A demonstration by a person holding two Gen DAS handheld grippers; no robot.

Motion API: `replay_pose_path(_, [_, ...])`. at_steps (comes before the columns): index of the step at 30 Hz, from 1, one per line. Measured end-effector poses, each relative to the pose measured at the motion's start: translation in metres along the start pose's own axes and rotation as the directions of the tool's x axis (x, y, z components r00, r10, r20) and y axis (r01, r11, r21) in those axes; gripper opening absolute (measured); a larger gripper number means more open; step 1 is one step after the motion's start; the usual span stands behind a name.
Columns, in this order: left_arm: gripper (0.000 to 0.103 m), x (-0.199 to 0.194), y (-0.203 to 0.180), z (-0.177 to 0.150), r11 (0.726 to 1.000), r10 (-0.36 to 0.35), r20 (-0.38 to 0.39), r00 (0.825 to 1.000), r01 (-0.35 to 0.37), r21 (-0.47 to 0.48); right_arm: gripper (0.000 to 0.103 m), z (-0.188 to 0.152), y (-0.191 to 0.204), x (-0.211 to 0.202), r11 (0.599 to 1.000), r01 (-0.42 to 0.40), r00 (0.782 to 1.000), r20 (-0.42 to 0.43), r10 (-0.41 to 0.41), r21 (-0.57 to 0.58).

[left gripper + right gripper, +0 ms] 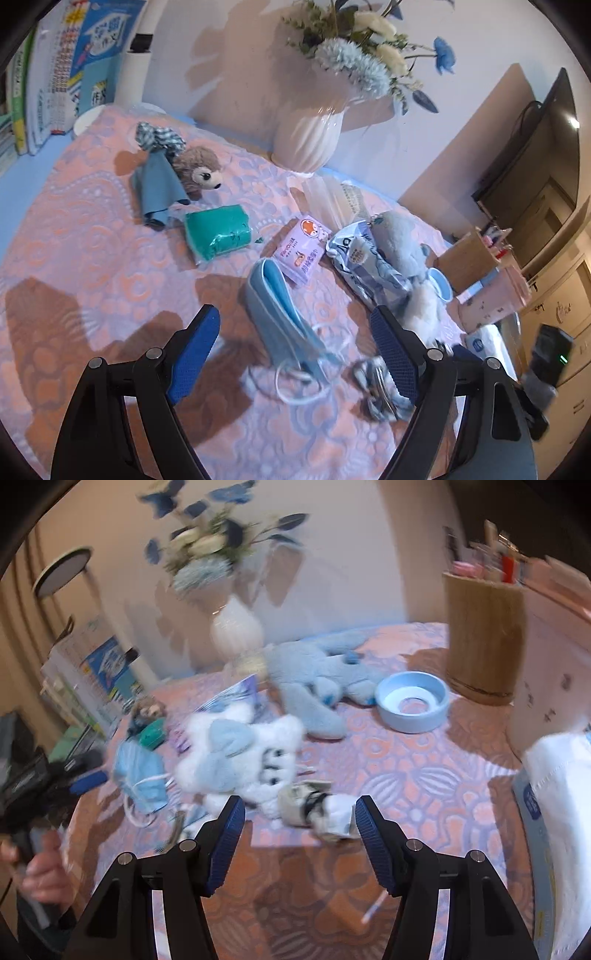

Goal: Organize books
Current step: 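Grasp the blue face mask with the left tool while the right tool reaches the plaid bow, then close the right tool on the plaid hair bow and lift it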

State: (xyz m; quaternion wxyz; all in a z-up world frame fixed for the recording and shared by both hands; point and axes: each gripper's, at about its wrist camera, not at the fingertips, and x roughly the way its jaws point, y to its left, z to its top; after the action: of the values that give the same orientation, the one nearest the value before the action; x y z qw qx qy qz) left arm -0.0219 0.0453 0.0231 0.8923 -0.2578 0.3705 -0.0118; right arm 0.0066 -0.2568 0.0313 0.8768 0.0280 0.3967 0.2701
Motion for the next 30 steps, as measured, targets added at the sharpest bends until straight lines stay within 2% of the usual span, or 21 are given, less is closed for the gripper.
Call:
replay_pose_path(3, [0.081, 0.017, 0.003, 0.0, 1.0, 0.013, -0.024, 1.0, -0.013, 0.004, 0.073, -0.002, 0.027, -0.001, 0.996, -0.032, 0.999, -0.035, 0.029, -0.081])
replay_pose_path(6, [0.079, 0.026, 0.005, -0.004, 1.0, 0.005, -0.042, 0.999, -0.005, 0.001, 0.074, -0.005, 0.057, 0.002, 0.984, -0.104, 0.992, -0.08, 0.093, -0.146])
replay_pose_path(8, [0.069, 0.03, 0.006, -0.005, 1.0, 0.01, -0.058, 0.998, -0.01, 0.009, 0.074, -0.009, 0.074, 0.006, 0.976, -0.119, 0.989, -0.112, 0.1, -0.184])
replay_pose_path(9, [0.061, 0.032, 0.006, -0.006, 1.0, 0.012, -0.065, 0.998, -0.011, 0.014, 0.074, -0.01, 0.081, 0.011, 0.973, -0.117, 0.987, -0.131, 0.092, -0.198])
replay_pose_path(11, [0.052, 0.032, 0.004, -0.008, 0.999, 0.017, -0.059, 0.998, -0.015, 0.033, 0.074, -0.015, 0.092, 0.023, 0.969, -0.103, 0.984, -0.162, 0.067, -0.224])
replay_pose_path(13, [0.024, 0.034, 0.003, -0.009, 0.999, 0.001, -0.075, 0.997, 0.003, 0.044, 0.074, -0.02, 0.099, 0.034, 0.968, -0.089, 0.983, -0.18, 0.046, -0.236])
replay_pose_path(14, [0.019, 0.036, 0.002, -0.01, 0.999, -0.003, -0.087, 0.996, 0.007, 0.048, 0.074, -0.02, 0.101, 0.038, 0.968, -0.08, 0.982, -0.186, 0.036, -0.238])
replay_pose_path(15, [0.015, 0.037, 0.002, -0.011, 0.999, 0.001, -0.091, 0.996, 0.004, 0.05, 0.074, -0.021, 0.103, 0.043, 0.969, -0.066, 0.981, -0.193, 0.019, -0.24])
replay_pose_path(20, [0.014, 0.034, 0.001, -0.012, 0.998, -0.009, -0.084, 0.996, 0.013, 0.053, 0.074, -0.023, 0.108, 0.057, 0.967, -0.014, 0.978, -0.207, -0.041, -0.254])
replay_pose_path(21, [0.014, 0.034, 0.001, -0.012, 0.999, -0.01, -0.081, 0.997, 0.015, 0.052, 0.068, -0.024, 0.109, 0.059, 0.965, -0.004, 0.978, -0.204, -0.051, -0.261])
replay_pose_path(22, [0.014, 0.034, 0.001, -0.012, 0.998, -0.011, -0.079, 0.997, 0.016, 0.053, 0.057, -0.025, 0.111, 0.059, 0.961, 0.015, 0.978, -0.195, -0.072, -0.276])
replay_pose_path(23, [0.014, 0.033, 0.0, -0.012, 0.998, -0.009, -0.076, 0.997, 0.013, 0.054, 0.053, -0.025, 0.113, 0.059, 0.956, 0.031, 0.978, -0.189, -0.089, -0.29])
replay_pose_path(25, [0.012, 0.031, -0.001, -0.013, 0.998, -0.004, -0.065, 0.998, 0.008, 0.062, 0.03, -0.025, 0.115, 0.057, 0.955, 0.017, 0.98, -0.184, -0.074, -0.296])
replay_pose_path(30, [0.012, 0.021, -0.009, -0.016, 0.995, 0.02, -0.039, 0.999, -0.016, 0.094, 0.026, -0.027, 0.111, 0.044, 0.959, -0.052, 0.981, -0.195, -0.003, -0.279])
